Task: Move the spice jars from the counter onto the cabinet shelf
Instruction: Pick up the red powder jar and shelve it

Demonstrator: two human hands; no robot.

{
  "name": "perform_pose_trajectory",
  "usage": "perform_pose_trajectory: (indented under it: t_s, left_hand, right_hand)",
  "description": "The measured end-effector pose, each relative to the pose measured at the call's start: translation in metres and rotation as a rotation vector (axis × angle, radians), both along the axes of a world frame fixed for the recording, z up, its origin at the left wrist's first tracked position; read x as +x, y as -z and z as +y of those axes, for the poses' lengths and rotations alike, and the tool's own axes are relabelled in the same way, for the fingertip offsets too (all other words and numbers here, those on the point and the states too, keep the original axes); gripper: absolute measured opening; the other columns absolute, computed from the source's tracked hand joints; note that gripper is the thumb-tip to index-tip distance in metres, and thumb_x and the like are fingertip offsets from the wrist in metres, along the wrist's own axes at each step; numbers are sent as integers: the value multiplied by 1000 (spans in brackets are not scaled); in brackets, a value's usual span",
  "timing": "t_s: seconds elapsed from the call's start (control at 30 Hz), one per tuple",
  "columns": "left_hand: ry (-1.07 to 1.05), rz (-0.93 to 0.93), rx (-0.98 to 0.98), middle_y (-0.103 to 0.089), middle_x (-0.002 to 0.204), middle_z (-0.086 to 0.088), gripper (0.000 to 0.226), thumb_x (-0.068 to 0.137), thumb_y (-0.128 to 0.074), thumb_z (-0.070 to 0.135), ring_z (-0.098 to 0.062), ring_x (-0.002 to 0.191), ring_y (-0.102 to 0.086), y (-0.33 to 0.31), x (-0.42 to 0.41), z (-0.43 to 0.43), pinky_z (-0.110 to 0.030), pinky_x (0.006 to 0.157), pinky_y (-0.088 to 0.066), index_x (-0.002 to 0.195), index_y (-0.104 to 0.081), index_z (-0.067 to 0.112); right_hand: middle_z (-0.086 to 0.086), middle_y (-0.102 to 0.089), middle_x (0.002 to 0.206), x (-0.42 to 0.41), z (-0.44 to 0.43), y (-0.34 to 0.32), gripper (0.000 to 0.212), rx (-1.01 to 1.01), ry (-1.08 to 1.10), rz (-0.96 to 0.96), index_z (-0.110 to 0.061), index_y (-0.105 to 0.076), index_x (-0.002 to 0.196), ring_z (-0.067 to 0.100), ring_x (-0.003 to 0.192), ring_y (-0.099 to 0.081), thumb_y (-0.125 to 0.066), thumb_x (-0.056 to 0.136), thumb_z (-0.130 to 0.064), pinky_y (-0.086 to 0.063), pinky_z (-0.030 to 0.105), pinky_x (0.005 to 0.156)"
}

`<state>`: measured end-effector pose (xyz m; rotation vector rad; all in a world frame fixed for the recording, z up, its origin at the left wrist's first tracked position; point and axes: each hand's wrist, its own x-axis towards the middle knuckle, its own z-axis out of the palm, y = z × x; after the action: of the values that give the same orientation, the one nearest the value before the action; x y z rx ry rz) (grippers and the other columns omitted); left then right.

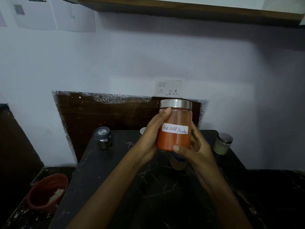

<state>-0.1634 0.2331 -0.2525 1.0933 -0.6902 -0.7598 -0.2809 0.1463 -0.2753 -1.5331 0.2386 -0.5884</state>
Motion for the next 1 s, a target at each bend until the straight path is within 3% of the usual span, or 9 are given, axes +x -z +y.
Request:
perform_pose_trajectory:
  t_s: [0.23,0.4,0.57,0.77,0.87,1.0]
  left_hand:
    - [52,-36,-39,-70,104,-2,30,87,-54,45,-17,95,-69,-7,14,18,-34,78,-57,112,-60,29]
    - [39,-50,-48,-69,111,-8,47,83,-52,46,-22,101,-67,-11,17,23,-38,83,-57,122,-58,20]
    - [3,-96,-35,-60,124,-16,67,72,-63,55,-32,112,-61,-21,34,32,-49,94,-51,126,-54,17]
    - [-8,-177,-48,-62,123,-13,74,70,-65,54,-30,111,-62,-49,46,28,-50,95,-49,131,-49,16]
    - [11,-249,-23,-62,123,-13,74,71,-65,56,-30,112,-62,-72,55,24,-52,97,-48,132,-48,16]
    - [29,-394,28,-66,118,-2,56,78,-61,53,-21,107,-64,-104,70,19,-40,90,-54,125,-54,24]
  right_hand:
    - [-18,-58,120,11,17,-5,102,-15,30,-15,-45,-32,136,2,107,-60,-79,45,-40,-55,23,77]
    - [-29,-64,103,15,19,-14,88,-45,23,-14,-48,-39,122,-2,100,-62,-79,45,-38,-54,17,71]
    - [-11,-62,111,29,32,-35,83,-47,46,-41,-35,-42,124,4,95,-65,-85,56,-17,-54,16,66]
    - [-16,-59,108,45,33,-65,76,-114,169,-65,-32,-44,121,1,92,-63,-75,51,-35,-54,15,65]
    - [-18,-60,103,52,28,-86,73,-138,204,-95,-32,-44,118,1,89,-62,-74,52,-35,-54,14,63]
    - [-16,-60,101,62,14,-113,73,-166,232,-141,-34,-44,117,3,89,-61,-74,50,-37,-54,14,63]
